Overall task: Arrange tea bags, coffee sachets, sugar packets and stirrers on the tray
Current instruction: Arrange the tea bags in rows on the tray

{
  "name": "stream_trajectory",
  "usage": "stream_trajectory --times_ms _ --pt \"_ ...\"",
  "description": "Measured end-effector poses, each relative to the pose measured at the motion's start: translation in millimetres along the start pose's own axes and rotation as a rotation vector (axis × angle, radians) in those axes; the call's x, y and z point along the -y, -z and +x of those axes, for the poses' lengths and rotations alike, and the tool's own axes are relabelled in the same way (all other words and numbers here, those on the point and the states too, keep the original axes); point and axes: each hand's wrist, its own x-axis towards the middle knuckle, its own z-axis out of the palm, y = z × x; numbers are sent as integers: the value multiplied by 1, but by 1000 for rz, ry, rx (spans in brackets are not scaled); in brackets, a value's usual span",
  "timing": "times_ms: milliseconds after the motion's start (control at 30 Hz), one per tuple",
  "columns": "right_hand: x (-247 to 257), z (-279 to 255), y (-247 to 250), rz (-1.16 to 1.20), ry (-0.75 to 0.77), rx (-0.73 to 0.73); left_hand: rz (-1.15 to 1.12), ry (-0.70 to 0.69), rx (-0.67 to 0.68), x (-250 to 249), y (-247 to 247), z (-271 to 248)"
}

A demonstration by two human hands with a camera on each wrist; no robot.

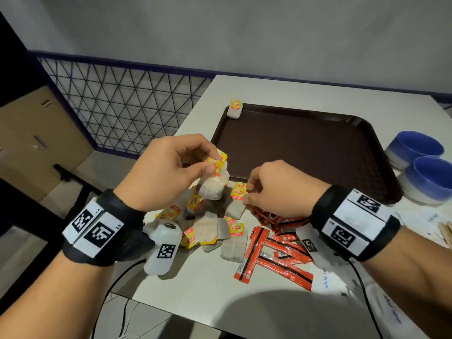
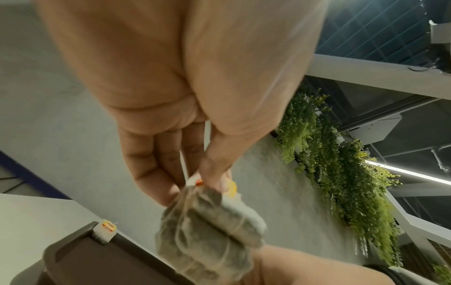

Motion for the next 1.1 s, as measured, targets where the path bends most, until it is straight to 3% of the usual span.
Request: stream_trajectory --times_ms 100,267,367,667,867,1100 --pt "7 2 -6 -88 -28 5 -65 49 3 4 -2 0" --pt "16 4 -6 -124 -46 -43 73 32 3 7 0 -5" --pt "17 3 -6 -132 -49 -6 45 21 2 5 2 -7" --pt "15 -2 6 141 73 -19 28 20 13 2 3 -13" --pt "19 -19 32 302 177 -193 11 -54 59 -1 -2 -19" --pt "30 -28 38 296 296 -179 38 -145 60 -1 -4 -18"
